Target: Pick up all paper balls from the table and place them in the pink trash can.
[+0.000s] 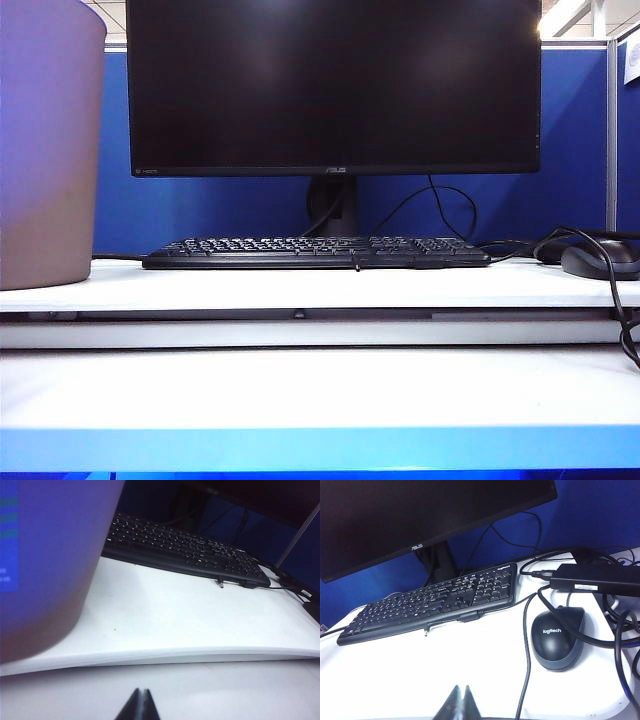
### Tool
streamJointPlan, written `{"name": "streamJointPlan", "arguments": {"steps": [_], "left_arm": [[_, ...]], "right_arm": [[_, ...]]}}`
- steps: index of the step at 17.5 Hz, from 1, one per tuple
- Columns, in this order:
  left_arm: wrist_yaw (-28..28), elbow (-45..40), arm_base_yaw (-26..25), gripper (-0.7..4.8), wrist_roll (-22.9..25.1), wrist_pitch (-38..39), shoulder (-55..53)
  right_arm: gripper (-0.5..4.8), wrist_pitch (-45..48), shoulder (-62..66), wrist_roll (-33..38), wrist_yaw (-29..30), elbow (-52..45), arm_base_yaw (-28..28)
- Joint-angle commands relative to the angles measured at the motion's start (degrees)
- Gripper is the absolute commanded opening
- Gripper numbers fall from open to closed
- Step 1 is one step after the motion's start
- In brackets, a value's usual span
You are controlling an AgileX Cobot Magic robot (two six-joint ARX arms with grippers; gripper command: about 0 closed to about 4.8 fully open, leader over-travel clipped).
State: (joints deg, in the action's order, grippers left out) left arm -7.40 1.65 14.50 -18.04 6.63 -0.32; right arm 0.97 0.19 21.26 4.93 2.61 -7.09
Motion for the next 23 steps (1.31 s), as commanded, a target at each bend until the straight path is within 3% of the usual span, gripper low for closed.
{"name": "streamJointPlan", "arguments": {"steps": [1, 2, 4, 6, 8, 12, 23], "left_arm": [[-0.33, 0.28, -0.04, -0.04, -0.13, -0.70, 0.13], [-0.33, 0.28, -0.04, -0.04, 0.50, -0.63, 0.13], [1.49, 0.26, -0.39, -0.04, 10.34, 0.24, 0.13], [5.57, -1.03, -2.36, -0.04, 13.70, -2.29, 0.13], [8.74, -1.22, -6.80, -0.04, 13.11, -2.80, 0.13], [8.87, -1.22, -13.18, -0.03, 13.77, -3.08, 0.13], [8.70, -1.22, -13.57, -0.03, 14.71, -3.87, 0.13]], "right_arm": [[-0.05, 0.74, -0.11, -0.28, -0.28, 0.28, -0.04], [-0.05, 0.74, -0.11, -0.28, -0.28, 0.28, -0.04], [-0.05, 0.74, -0.11, -0.28, -0.28, 0.28, -0.04], [-0.05, 0.70, -0.11, -0.28, -0.28, 0.28, -0.04], [-0.05, 0.70, -0.11, -0.31, -0.28, 0.28, -0.04], [-0.05, 0.68, -0.11, -0.28, -0.28, 0.28, -0.04], [-0.05, 0.68, -0.11, -0.28, -0.28, 0.28, -0.04]]}}
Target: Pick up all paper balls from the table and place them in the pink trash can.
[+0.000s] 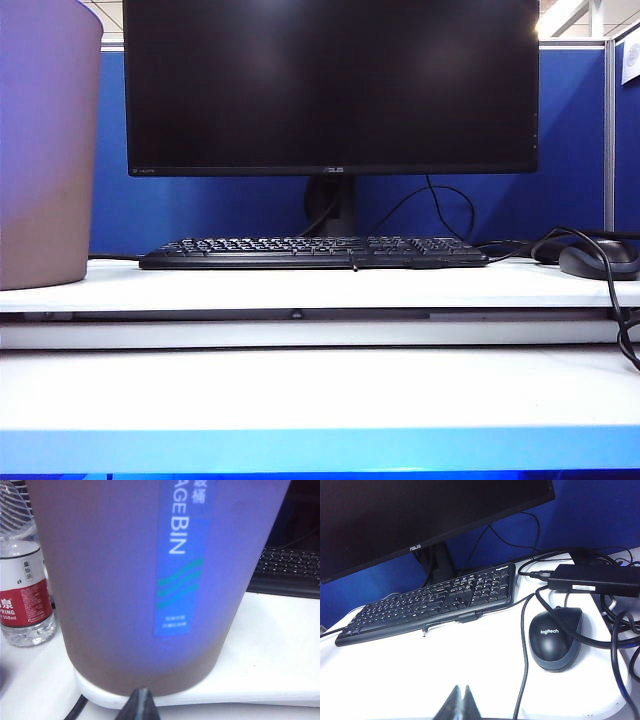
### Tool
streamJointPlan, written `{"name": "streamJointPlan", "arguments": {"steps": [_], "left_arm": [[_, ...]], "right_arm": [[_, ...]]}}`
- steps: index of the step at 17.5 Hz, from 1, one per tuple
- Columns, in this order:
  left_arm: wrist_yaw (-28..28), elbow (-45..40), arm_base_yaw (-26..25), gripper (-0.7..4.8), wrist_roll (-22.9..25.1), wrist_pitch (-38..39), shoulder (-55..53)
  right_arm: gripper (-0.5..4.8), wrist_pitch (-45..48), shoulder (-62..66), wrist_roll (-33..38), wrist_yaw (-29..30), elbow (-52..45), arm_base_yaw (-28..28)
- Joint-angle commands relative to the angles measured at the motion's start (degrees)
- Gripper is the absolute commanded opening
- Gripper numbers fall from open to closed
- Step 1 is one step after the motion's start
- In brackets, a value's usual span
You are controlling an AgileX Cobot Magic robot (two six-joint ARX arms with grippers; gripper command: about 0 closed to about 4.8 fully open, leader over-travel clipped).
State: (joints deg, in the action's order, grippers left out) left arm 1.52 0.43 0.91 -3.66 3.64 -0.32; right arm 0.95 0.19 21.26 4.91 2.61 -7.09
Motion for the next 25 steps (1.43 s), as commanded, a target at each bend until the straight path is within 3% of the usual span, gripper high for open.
{"name": "streamJointPlan", "arguments": {"steps": [1, 6, 24, 25], "left_arm": [[-0.20, 0.00, 0.02, -0.04, 0.57, -0.87, 0.13], [-3.06, 0.00, 0.04, -0.03, 0.68, -0.87, 0.13], [-3.04, 0.00, 0.04, -0.03, 0.66, -0.74, 0.13], [-3.04, 0.00, 0.04, -0.04, 0.63, -0.74, 0.13]], "right_arm": [[-0.05, 0.72, -0.11, -0.31, -0.26, 0.28, -0.04], [-0.05, 0.70, -0.11, -0.28, -0.26, 0.28, -0.04], [-0.05, 0.07, -0.11, -0.33, -0.26, 0.28, -0.02], [-0.05, -1.09, -0.11, -4.39, -0.55, 0.28, -0.02]]}}
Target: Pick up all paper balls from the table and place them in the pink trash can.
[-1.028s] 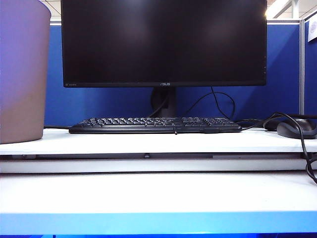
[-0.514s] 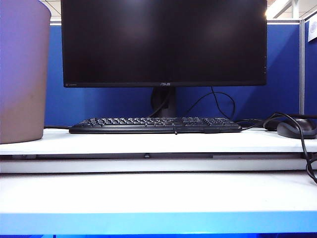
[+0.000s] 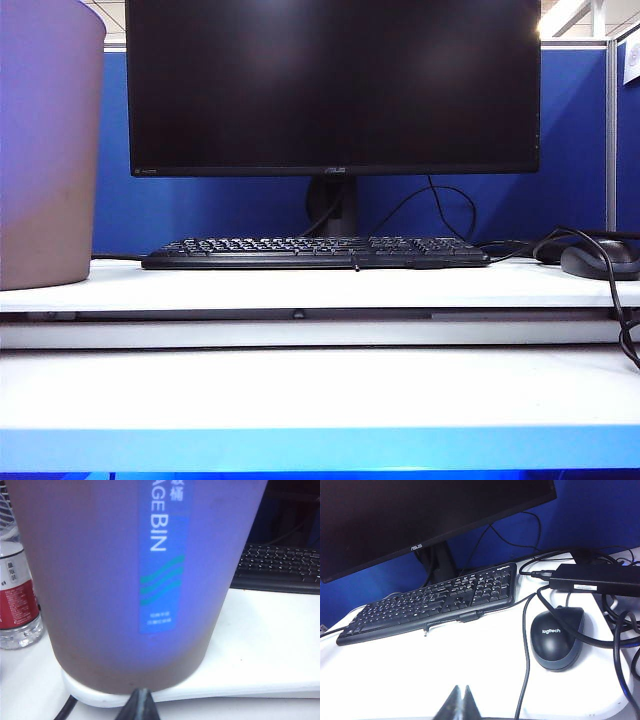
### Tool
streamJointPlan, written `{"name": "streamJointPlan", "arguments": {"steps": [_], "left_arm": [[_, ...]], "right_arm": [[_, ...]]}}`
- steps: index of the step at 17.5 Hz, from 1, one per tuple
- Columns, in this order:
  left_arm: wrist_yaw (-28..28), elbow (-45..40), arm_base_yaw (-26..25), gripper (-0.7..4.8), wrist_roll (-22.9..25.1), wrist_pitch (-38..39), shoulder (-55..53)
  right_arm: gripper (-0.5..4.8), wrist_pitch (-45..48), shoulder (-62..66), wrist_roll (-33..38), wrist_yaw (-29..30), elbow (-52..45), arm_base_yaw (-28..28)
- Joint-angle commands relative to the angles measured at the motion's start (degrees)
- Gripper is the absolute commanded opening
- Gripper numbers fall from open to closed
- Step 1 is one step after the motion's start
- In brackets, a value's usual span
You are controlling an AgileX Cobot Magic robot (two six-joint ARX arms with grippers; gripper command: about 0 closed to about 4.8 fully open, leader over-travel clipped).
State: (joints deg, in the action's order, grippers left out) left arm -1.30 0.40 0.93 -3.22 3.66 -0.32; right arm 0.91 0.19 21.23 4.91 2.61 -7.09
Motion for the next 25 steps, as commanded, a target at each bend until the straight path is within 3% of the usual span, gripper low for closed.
{"name": "streamJointPlan", "arguments": {"steps": [1, 4, 9, 25], "left_arm": [[-0.22, 0.02, 0.02, -0.03, 0.22, -0.76, 0.13], [-0.20, 0.02, 0.02, -0.04, 0.22, -0.74, 0.13], [-0.22, 0.02, 0.02, -0.04, 0.22, -0.72, 0.13], [-0.20, 0.02, 0.02, -0.04, 0.22, -0.72, 0.13]], "right_arm": [[-0.05, -3.10, -0.11, -10.21, -0.59, 0.24, -0.02], [-0.05, -5.35, -0.11, -14.19, -4.87, -2.27, 1.01], [-0.05, -6.23, -0.11, -15.26, -4.81, -2.27, 4.66], [-0.05, -6.27, -0.11, -15.26, -4.81, -2.27, 4.52]]}}
